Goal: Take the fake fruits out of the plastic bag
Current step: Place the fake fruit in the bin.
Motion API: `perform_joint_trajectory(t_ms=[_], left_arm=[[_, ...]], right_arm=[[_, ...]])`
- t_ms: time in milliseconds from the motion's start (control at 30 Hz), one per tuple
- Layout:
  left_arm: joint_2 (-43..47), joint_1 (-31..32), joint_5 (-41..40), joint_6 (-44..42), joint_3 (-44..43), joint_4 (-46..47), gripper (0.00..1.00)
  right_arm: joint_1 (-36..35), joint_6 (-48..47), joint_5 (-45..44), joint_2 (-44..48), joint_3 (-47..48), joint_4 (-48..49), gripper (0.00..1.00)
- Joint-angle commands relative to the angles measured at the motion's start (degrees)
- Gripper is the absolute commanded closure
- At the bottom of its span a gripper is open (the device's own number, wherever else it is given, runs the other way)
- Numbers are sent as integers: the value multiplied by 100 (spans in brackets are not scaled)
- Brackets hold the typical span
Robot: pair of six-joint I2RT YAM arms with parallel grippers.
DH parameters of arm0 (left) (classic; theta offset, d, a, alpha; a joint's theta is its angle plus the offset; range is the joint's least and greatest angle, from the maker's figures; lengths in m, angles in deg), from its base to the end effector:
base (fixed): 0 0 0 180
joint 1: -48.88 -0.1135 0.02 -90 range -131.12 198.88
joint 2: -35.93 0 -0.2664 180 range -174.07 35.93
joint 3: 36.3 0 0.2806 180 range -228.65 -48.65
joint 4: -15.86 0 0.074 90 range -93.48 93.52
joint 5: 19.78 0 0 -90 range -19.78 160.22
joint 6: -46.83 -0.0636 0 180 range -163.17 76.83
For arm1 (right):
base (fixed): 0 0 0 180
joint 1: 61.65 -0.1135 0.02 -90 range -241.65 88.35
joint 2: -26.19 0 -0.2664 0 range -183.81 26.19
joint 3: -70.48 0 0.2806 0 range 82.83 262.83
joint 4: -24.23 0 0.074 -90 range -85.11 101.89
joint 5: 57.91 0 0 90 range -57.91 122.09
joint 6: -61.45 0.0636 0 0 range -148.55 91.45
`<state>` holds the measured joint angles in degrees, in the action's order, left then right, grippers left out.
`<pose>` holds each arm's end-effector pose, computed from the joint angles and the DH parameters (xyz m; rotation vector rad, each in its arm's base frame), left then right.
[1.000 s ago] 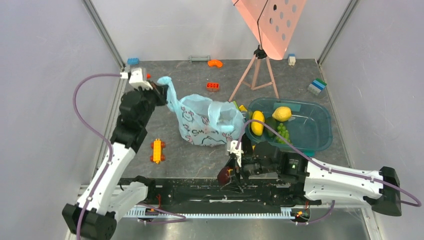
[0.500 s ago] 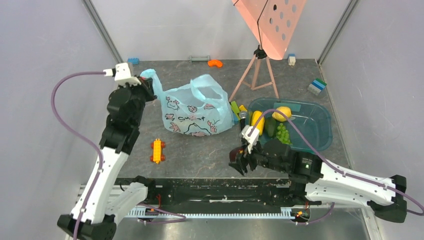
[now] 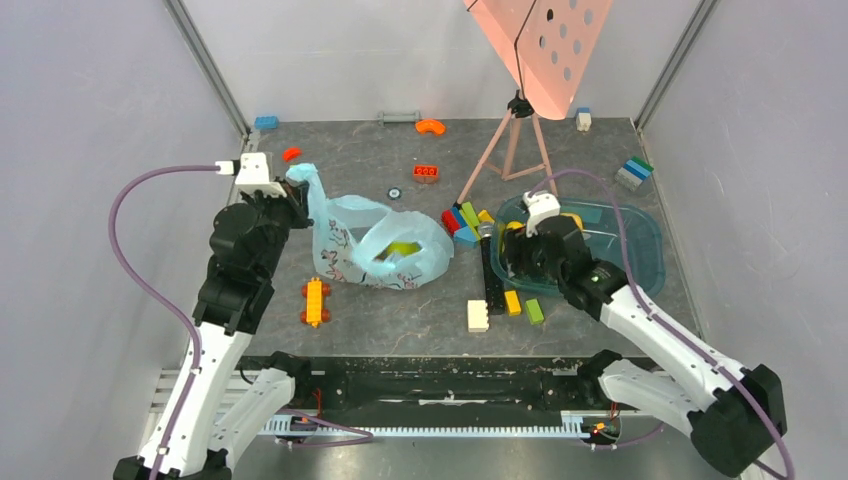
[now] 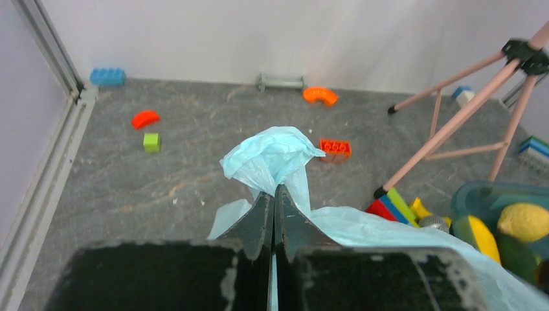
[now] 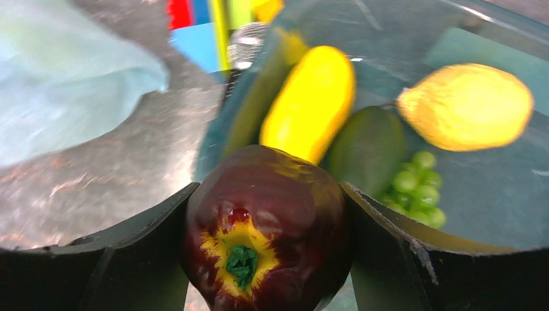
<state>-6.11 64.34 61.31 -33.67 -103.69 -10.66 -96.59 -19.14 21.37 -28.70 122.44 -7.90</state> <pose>0.2075 -0.0472 0.4092 -0.0386 1.5947 -0.2158 0.2189 0.1385 0.2387 -0.3776 2.1474 0.2381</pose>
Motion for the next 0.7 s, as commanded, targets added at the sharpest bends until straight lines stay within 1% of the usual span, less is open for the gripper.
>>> perform_joint_trajectory(t_ms=[0, 133, 233, 300, 400, 567, 667], left_arm=[[200, -8, 29, 163, 270, -234, 98], [256, -8, 236, 202, 438, -434, 98], [105, -9, 384, 219, 374, -766, 98], [51, -8, 487, 210, 395, -866, 98], [80, -13, 515, 227, 508, -872, 98], [301, -8, 547, 237, 733, -823, 98], [476, -4, 654, 226, 890, -753, 98]], right_arm=[[1024, -170, 167, -230, 42, 449, 51], [1897, -182, 97, -372, -51, 518, 51], [2276, -240, -386, -509, -102, 507, 50], [2500, -272, -448, -685, -146, 490, 49], [2758, -263, -445, -996, -245, 533, 47], [2939, -124, -612, -1432, -340, 697, 44], [2958, -73, -577, -1551, -362, 781, 36]])
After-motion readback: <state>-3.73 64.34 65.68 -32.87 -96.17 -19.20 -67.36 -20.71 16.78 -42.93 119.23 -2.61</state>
